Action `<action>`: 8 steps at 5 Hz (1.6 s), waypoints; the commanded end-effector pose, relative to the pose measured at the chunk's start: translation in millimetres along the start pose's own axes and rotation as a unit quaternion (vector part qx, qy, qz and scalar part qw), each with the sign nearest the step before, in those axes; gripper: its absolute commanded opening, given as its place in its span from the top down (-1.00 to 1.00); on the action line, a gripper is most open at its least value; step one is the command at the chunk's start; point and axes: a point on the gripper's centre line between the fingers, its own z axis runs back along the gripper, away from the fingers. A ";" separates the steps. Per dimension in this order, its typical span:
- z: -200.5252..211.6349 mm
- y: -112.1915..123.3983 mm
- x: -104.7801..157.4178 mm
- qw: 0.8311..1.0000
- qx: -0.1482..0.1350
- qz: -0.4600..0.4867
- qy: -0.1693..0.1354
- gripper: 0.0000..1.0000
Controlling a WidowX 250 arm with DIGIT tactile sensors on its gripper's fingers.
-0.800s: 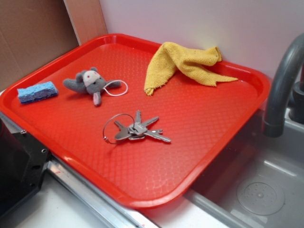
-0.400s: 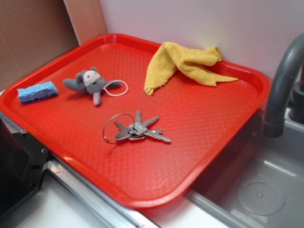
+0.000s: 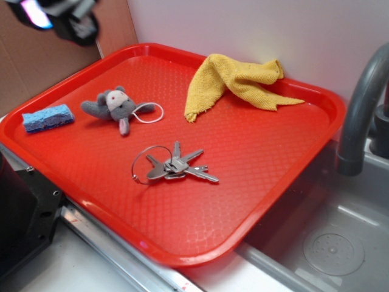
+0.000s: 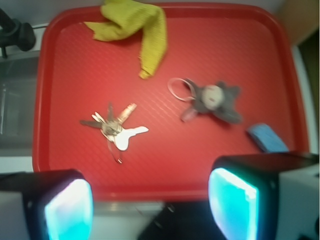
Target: Grab the silver keys.
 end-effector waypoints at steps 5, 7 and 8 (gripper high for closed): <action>-126.0 -28.9 -3.3 0.998 -0.024 -0.013 0.048 -1.00; -130.2 -35.9 -4.4 0.998 -0.007 -0.016 0.055 1.00; -130.4 -32.9 -4.3 0.998 -0.001 -0.018 0.056 1.00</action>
